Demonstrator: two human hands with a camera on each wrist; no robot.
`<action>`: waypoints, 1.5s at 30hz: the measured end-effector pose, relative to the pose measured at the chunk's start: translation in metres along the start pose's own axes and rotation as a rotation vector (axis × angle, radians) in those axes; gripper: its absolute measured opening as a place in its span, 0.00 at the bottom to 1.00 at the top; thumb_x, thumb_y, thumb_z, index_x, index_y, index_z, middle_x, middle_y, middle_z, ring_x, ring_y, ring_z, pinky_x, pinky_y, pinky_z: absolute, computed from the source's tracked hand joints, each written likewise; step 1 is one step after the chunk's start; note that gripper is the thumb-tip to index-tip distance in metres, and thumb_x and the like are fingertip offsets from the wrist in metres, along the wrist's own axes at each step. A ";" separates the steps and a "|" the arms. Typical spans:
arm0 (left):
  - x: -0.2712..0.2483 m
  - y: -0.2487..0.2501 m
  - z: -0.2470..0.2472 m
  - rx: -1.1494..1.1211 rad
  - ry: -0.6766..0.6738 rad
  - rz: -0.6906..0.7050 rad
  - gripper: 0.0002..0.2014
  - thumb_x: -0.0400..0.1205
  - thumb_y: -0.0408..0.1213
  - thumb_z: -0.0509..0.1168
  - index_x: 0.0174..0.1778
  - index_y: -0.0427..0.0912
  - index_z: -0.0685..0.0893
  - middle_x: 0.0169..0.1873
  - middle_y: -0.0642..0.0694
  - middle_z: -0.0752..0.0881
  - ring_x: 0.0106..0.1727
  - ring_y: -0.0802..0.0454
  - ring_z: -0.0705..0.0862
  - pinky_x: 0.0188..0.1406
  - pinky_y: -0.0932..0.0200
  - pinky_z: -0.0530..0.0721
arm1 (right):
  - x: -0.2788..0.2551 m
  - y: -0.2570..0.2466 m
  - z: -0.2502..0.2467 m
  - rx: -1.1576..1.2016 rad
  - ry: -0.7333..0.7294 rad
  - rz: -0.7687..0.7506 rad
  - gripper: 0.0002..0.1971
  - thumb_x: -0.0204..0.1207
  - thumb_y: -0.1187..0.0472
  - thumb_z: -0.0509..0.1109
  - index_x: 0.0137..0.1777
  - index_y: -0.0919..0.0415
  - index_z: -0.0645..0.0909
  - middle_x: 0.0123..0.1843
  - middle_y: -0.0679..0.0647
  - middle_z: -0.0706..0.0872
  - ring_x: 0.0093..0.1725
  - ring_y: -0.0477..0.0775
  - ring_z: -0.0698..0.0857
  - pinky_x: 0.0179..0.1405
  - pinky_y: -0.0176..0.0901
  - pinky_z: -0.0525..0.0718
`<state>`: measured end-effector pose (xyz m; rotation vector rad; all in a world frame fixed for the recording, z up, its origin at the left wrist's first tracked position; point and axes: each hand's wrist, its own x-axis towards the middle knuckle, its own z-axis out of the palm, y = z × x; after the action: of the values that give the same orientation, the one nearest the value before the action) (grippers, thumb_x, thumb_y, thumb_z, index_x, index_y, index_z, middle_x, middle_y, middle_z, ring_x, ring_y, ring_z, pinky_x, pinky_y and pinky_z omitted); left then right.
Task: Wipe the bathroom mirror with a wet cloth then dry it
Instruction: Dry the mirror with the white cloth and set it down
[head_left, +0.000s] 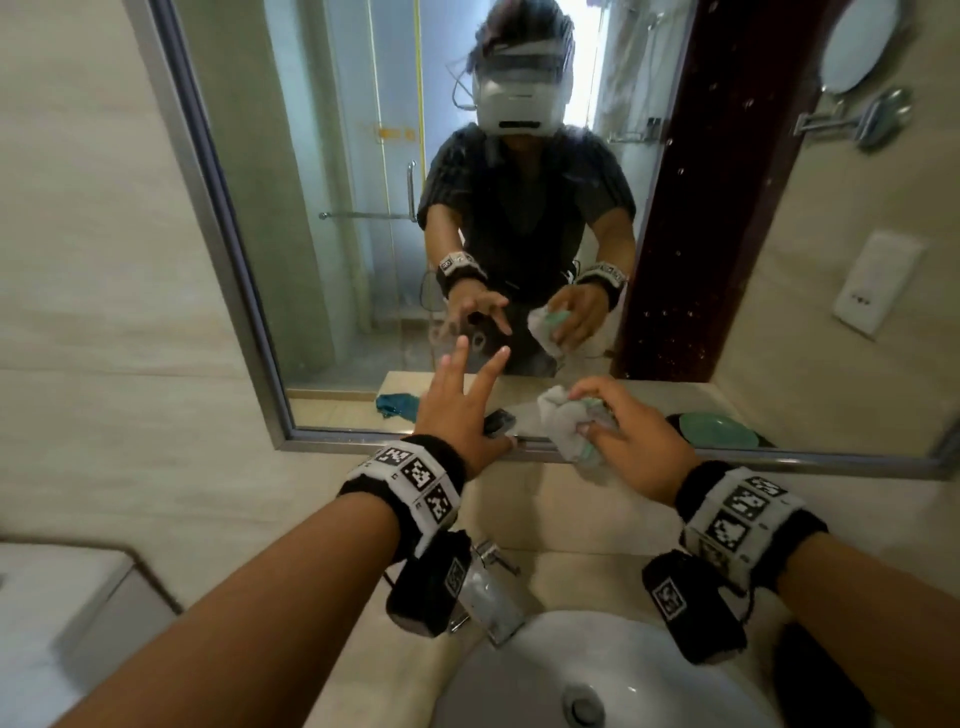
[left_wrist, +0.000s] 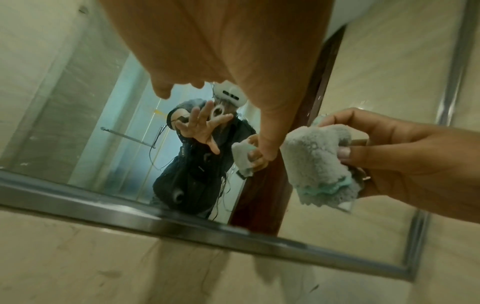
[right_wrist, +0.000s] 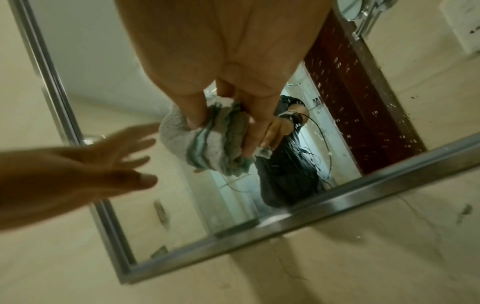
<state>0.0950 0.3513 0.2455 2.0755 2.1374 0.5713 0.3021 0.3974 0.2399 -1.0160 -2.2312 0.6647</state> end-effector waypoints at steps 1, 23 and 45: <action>-0.005 0.005 -0.008 -0.067 0.006 0.025 0.49 0.74 0.46 0.74 0.82 0.62 0.46 0.82 0.44 0.35 0.83 0.41 0.43 0.81 0.42 0.54 | -0.003 -0.010 -0.009 0.045 -0.014 -0.034 0.13 0.81 0.65 0.62 0.59 0.45 0.71 0.53 0.47 0.81 0.50 0.46 0.81 0.46 0.36 0.76; -0.058 -0.005 -0.159 -0.526 0.023 0.094 0.23 0.71 0.42 0.77 0.57 0.54 0.73 0.50 0.47 0.82 0.49 0.51 0.83 0.53 0.52 0.84 | 0.032 -0.157 -0.042 0.054 0.170 -0.225 0.10 0.80 0.68 0.63 0.54 0.50 0.76 0.46 0.45 0.83 0.44 0.38 0.81 0.41 0.29 0.75; -0.060 -0.088 -0.219 -0.319 0.367 0.298 0.13 0.78 0.47 0.70 0.50 0.51 0.73 0.47 0.51 0.79 0.47 0.53 0.81 0.42 0.60 0.79 | 0.090 -0.245 0.010 -0.193 0.258 -0.131 0.08 0.72 0.55 0.72 0.49 0.49 0.78 0.42 0.50 0.85 0.41 0.50 0.84 0.37 0.42 0.82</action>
<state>-0.0567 0.2512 0.4068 2.2452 1.7382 1.3239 0.1269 0.3237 0.4182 -0.9758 -2.1393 0.2482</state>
